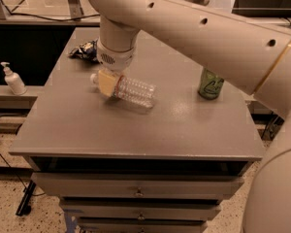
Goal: Place water bottle upright
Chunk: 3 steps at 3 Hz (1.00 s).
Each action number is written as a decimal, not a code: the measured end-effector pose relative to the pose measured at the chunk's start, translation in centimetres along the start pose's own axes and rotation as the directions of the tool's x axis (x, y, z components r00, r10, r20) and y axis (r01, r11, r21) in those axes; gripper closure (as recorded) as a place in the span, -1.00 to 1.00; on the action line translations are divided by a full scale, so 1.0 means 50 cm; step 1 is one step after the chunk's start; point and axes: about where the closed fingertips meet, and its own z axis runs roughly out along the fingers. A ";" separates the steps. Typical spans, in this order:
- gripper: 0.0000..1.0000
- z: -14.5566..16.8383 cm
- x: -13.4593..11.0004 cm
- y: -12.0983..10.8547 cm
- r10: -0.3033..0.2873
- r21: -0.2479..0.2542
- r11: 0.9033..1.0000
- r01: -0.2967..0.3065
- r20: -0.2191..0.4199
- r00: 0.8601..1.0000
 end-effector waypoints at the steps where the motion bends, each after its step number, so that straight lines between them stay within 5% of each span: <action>1: 1.00 -0.063 -0.022 -0.020 0.003 0.034 0.999 -0.007 0.132 0.991; 2: 1.00 -0.153 -0.036 -0.027 -0.005 0.042 0.999 -0.011 0.359 0.933; 3: 1.00 -0.181 -0.050 -0.007 -0.013 0.001 1.000 0.014 0.553 0.833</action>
Offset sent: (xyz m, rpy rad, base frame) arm 0.0149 -0.0246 0.1690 0.7061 -0.4055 0.0077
